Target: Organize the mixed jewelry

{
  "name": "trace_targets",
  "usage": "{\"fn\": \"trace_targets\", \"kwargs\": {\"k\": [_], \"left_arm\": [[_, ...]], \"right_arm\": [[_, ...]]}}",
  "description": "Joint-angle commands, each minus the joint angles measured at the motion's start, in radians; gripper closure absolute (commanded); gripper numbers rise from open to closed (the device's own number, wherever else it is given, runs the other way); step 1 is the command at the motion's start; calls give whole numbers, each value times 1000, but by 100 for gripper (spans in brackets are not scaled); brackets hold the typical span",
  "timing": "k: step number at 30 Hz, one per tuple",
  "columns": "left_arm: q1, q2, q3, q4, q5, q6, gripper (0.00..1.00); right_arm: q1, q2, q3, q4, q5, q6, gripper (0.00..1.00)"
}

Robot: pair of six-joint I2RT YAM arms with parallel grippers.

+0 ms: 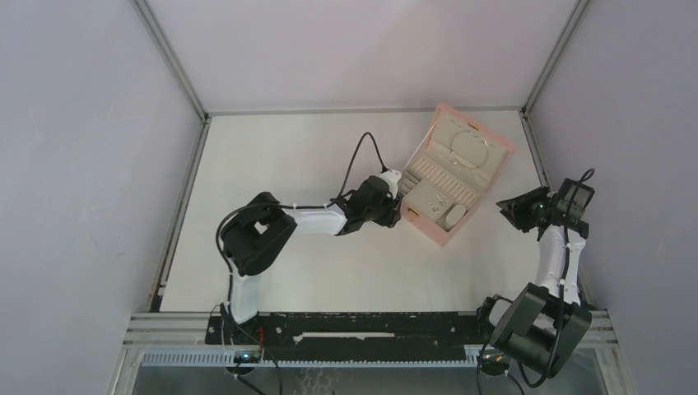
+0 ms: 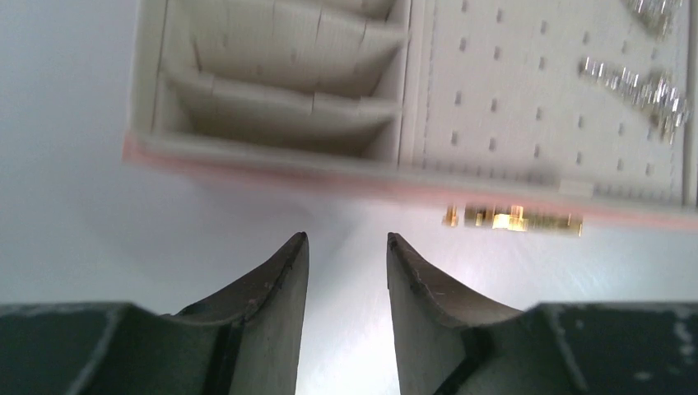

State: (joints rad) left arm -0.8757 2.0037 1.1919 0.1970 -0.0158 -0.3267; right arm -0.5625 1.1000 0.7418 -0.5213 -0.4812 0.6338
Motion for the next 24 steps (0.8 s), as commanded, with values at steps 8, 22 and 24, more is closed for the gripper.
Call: {"fn": "trace_targets", "kwargs": {"k": [8, 22, 24], "left_arm": [[5, -446, -109, -389, 20, 134, 54], [191, -610, -45, -566, 56, 59, 50], [195, -624, -53, -572, 53, 62, 48]], "right_arm": [[67, -45, 333, 6, 53, -88, 65], [147, 508, 813, 140, -86, -42, 58], [177, 601, 898, 76, -199, -58, 58]]}}
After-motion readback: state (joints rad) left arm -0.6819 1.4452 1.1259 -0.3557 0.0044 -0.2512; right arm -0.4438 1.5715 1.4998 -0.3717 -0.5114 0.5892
